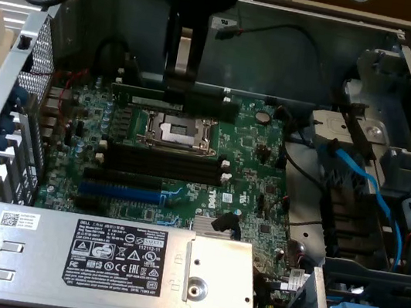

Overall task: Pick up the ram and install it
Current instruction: 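Insert the ram into the slot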

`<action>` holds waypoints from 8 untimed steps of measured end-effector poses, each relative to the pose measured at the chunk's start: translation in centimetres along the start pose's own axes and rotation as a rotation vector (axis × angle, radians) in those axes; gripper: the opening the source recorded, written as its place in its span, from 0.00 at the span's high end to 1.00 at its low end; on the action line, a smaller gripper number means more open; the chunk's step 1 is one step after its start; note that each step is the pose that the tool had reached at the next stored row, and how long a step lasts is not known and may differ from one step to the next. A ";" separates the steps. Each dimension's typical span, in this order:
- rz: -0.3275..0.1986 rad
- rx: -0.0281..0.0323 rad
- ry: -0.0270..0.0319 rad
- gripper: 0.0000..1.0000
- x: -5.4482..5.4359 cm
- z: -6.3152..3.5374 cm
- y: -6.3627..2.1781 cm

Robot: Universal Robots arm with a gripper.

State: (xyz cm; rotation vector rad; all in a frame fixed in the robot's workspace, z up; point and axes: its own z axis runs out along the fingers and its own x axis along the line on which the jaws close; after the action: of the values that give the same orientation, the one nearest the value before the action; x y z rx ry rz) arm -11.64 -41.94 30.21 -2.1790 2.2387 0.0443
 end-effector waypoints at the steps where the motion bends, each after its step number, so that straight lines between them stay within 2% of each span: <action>1: 0.000 0.0029 -0.0001 0.88 0.1 0.31 0.00; 4: 0.000 0.0047 -0.0002 0.88 0.4 1.42 0.00; 8: 0.000 0.0048 -0.0002 0.88 0.7 2.13 0.00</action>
State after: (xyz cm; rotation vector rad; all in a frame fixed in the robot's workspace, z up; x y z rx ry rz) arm -11.68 -42.56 28.06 -2.1768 2.2361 0.0391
